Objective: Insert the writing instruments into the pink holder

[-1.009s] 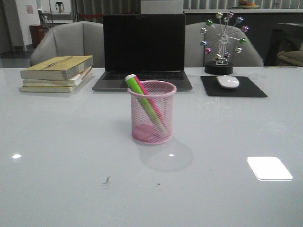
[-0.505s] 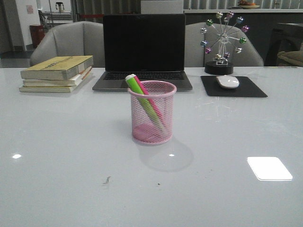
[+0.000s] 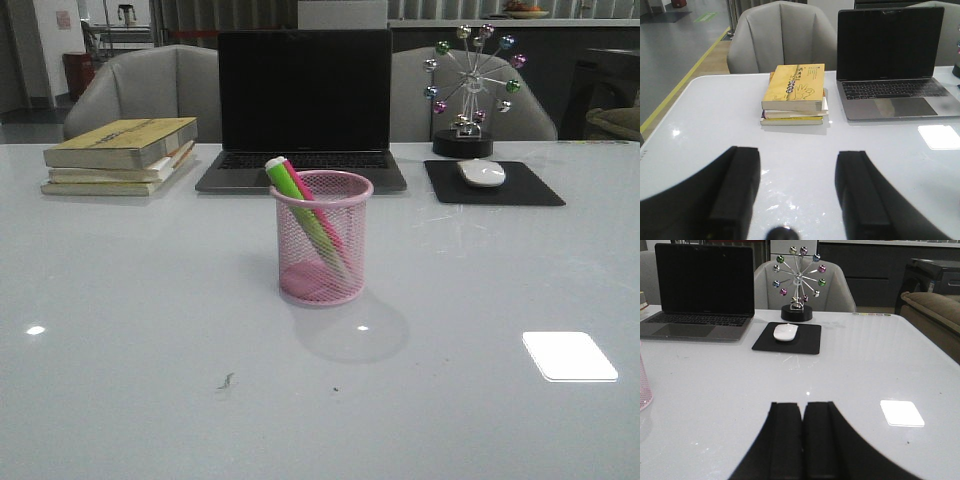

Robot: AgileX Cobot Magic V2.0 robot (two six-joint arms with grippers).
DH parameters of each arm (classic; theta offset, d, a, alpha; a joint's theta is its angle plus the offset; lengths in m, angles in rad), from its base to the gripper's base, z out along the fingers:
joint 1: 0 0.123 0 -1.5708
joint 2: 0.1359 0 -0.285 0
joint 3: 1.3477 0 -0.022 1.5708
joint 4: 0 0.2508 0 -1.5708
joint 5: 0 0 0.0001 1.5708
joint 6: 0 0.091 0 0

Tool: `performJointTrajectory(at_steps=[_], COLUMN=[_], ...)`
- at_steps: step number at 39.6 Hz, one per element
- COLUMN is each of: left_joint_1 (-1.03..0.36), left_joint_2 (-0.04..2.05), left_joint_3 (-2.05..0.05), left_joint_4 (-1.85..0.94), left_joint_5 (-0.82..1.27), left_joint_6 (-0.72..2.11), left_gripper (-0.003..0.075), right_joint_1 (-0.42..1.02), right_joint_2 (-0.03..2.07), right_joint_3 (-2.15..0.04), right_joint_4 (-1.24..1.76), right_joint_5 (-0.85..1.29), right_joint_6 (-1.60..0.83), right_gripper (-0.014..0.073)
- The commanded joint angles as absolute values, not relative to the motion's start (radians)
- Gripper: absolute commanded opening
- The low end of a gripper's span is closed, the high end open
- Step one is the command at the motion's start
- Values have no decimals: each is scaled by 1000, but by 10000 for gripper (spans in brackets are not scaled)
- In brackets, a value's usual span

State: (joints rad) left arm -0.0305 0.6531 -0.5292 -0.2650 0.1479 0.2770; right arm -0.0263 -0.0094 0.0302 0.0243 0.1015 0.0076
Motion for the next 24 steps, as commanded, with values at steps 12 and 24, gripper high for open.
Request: performJointTrajectory(at_steps=[12, 24], left_joint_1=[-31, -31], left_joint_2=[656, 656], left_joint_3=[-560, -560], left_joint_4=[-269, -269], left_joint_5=[64, 64], left_joint_6=[275, 275], left_gripper=[403, 403], right_joint_1=[-23, -23], right_joint_2=[-28, -28], right_joint_3=[32, 32], right_joint_4=[38, 38], right_joint_5=[41, 41], right_joint_6=[10, 10], right_gripper=[50, 50])
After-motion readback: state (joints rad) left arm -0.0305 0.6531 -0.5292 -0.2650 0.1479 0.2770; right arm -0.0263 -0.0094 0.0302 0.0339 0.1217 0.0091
